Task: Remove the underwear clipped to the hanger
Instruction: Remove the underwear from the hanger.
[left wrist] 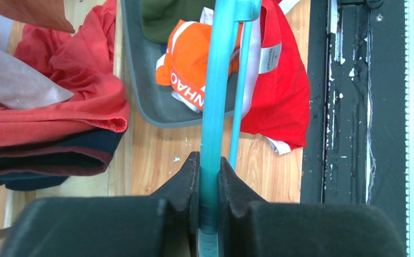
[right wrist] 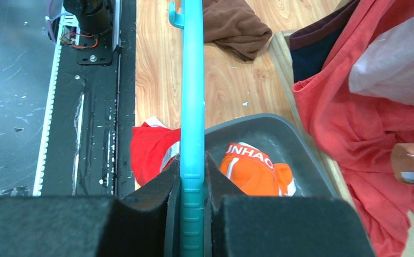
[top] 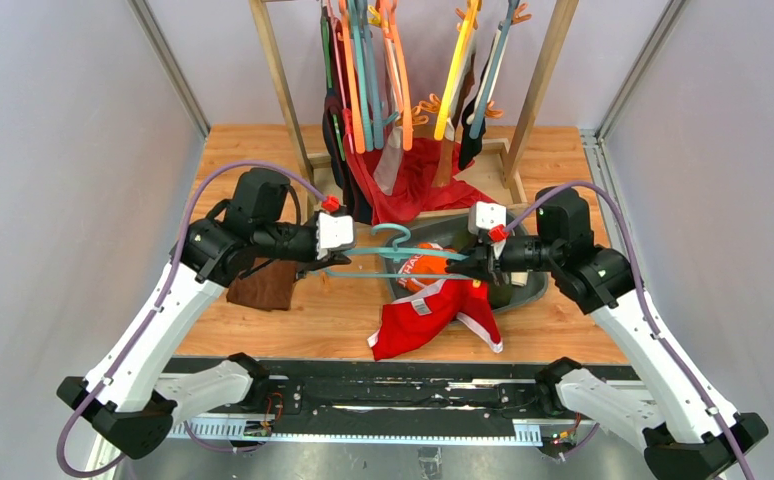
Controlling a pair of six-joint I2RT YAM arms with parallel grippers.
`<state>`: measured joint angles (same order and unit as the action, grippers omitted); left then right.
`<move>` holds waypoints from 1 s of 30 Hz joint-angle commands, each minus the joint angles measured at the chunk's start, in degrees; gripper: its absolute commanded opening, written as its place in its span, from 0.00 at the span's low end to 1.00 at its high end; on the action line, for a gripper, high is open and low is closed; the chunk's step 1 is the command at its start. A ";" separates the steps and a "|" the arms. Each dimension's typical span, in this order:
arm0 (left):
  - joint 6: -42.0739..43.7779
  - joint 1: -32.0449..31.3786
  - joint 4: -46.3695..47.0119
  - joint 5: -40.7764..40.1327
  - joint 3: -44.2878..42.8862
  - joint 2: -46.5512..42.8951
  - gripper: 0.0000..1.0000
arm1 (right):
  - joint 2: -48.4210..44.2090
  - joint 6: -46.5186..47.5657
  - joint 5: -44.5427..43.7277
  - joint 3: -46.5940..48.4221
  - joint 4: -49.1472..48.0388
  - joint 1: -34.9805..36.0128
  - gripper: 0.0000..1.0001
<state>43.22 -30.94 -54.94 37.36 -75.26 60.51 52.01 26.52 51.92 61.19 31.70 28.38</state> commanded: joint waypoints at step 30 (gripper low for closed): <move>26.55 -0.40 -5.88 -30.59 -20.05 -11.43 0.00 | -4.44 -14.65 -6.60 10.18 -2.96 -6.60 0.73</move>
<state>65.23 -31.27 -59.81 13.91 -90.00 48.53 47.09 15.07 49.32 68.45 29.71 22.72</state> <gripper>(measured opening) 0.142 0.731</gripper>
